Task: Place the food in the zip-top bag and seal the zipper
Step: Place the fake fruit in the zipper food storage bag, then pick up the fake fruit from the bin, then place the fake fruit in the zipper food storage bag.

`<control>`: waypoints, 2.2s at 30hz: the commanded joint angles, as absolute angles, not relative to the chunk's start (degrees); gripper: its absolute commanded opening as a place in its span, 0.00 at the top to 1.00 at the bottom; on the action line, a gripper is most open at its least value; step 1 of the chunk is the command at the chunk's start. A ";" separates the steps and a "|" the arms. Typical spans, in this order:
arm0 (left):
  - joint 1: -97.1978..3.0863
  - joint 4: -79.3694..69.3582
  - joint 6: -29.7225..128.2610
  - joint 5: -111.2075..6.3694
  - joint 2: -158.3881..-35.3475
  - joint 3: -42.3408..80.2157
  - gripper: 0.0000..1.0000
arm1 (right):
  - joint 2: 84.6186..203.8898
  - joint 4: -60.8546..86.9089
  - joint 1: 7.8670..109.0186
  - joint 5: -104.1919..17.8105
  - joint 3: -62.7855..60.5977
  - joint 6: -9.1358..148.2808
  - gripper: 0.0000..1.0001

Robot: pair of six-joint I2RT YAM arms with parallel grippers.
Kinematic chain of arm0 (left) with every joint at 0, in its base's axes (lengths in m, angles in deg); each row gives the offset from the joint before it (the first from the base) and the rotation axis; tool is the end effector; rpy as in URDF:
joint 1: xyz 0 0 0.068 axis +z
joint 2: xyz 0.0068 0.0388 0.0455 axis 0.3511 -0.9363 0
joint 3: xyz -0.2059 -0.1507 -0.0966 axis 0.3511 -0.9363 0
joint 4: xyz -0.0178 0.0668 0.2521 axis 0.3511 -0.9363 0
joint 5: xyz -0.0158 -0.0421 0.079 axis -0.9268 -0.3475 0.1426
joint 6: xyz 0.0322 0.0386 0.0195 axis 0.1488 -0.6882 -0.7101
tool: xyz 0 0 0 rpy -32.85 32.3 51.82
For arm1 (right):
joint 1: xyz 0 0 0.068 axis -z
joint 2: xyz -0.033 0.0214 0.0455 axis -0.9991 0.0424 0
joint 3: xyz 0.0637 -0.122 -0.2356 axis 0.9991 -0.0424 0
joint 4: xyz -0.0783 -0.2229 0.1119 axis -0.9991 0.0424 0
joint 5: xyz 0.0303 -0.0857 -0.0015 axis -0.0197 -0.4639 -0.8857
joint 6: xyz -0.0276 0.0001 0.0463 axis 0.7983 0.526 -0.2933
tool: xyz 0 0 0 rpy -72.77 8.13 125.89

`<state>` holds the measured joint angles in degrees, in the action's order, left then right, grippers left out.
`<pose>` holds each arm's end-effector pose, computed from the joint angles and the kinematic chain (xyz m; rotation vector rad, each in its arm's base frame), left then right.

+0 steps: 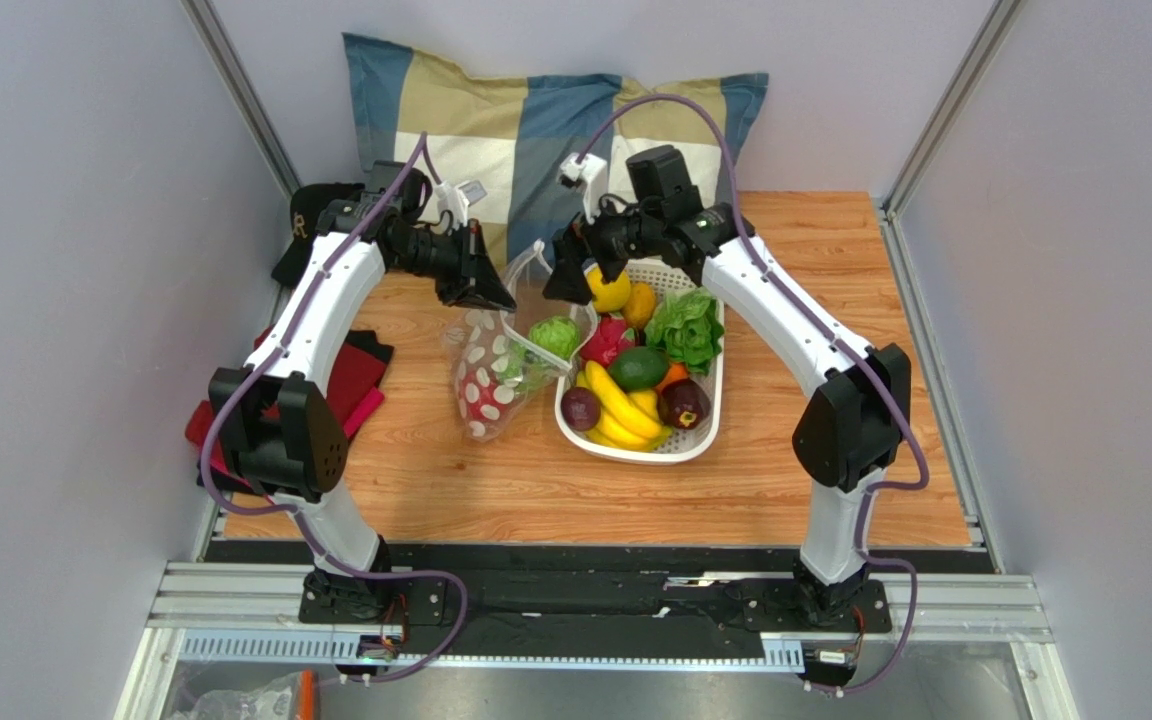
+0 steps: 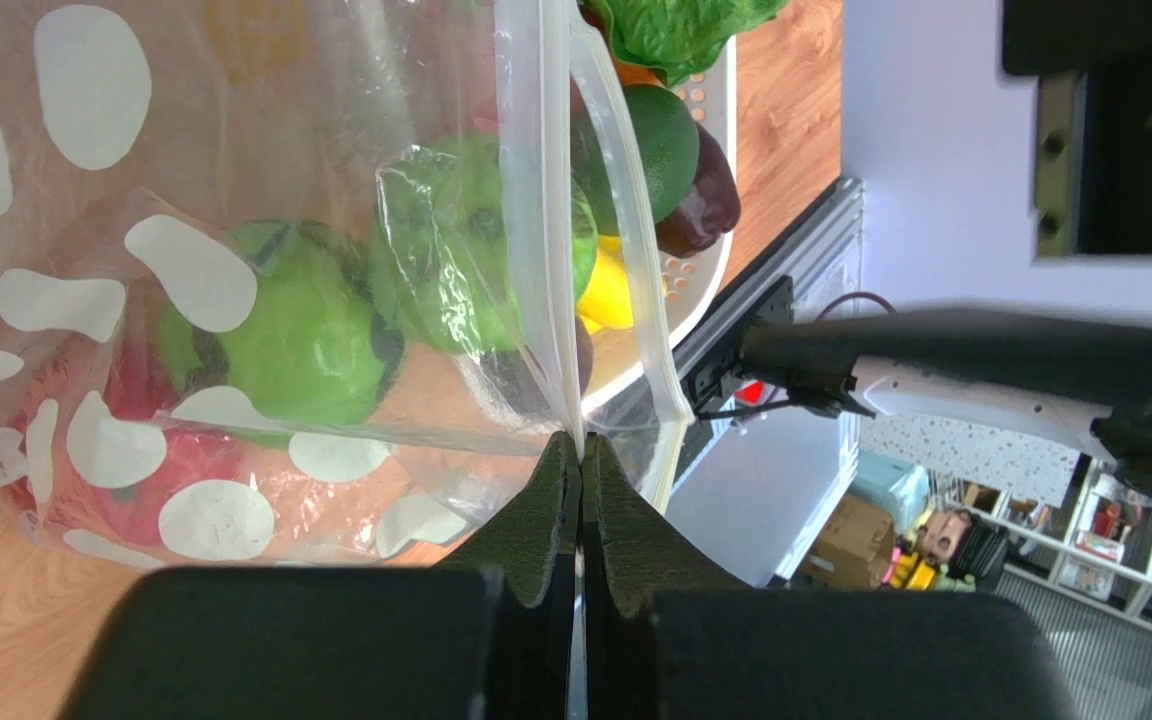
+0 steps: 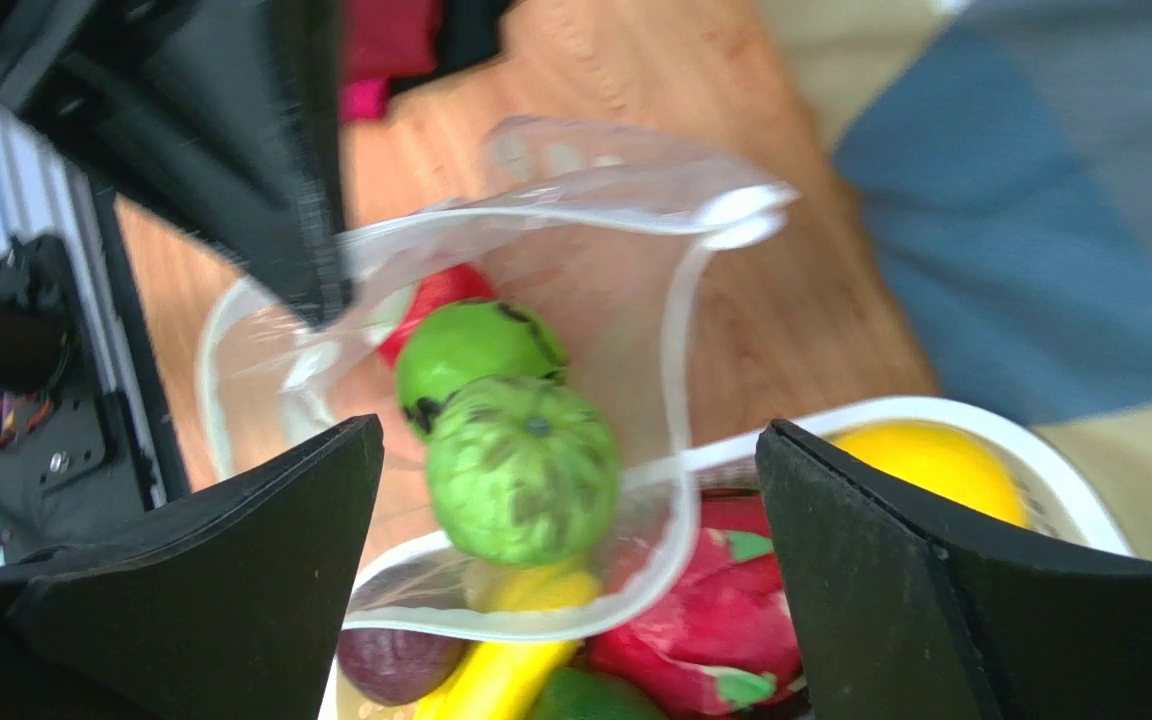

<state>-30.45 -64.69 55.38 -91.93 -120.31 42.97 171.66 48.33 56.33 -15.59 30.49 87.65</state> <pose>0.3469 -0.0872 0.3380 0.1266 2.5750 -1.2634 0.3588 0.2416 0.3562 -1.1156 1.9153 0.8735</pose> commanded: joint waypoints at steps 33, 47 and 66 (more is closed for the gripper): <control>-28.55 -63.54 55.62 -93.64 -120.60 45.03 1.00 | 184.82 46.71 60.68 -37.29 30.85 89.22 0.09; -28.55 -63.45 55.18 -93.99 -119.64 44.77 1.00 | 170.94 46.02 64.45 -22.90 33.85 85.45 0.59; -28.55 -61.78 56.41 -97.59 -119.28 44.42 1.00 | 171.45 43.28 54.88 -9.78 26.54 86.23 0.63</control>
<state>-28.96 -63.93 55.60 -94.61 -120.66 42.97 169.61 44.03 55.76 -10.19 25.27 84.20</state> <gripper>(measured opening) 0.008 0.725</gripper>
